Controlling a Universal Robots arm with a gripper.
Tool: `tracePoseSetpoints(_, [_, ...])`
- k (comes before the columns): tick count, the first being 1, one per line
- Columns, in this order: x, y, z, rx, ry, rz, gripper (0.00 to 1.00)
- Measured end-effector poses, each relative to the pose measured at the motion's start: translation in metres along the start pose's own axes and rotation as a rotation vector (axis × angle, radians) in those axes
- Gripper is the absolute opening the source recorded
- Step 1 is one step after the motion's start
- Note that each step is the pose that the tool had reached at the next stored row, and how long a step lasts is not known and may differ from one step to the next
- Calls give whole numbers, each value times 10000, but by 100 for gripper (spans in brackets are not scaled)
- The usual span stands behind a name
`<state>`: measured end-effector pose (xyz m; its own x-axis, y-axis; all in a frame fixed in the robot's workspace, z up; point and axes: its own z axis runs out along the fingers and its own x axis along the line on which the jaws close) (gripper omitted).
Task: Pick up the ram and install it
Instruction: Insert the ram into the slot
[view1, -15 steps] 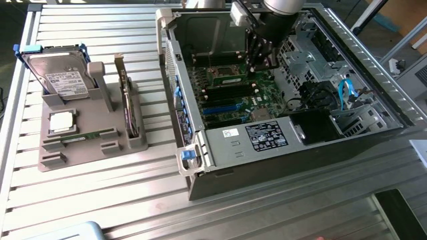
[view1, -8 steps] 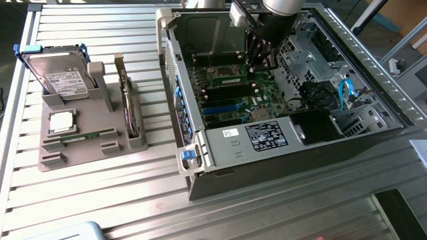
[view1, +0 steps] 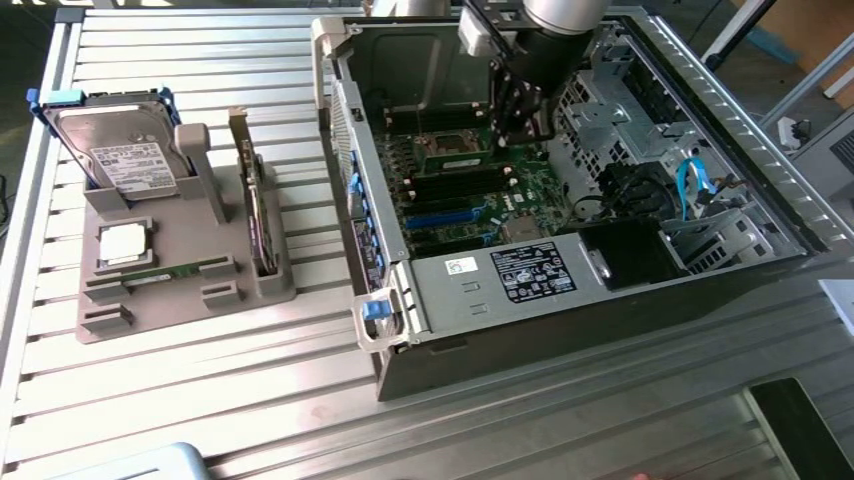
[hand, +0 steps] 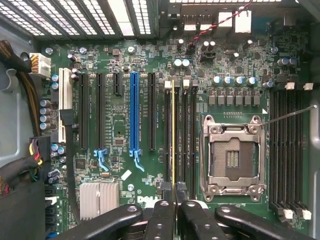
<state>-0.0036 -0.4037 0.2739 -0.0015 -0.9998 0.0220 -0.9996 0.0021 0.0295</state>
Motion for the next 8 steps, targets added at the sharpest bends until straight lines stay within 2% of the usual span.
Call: tracePoseSetpoints(8, [-10,-2,73,3,-1,0,12])
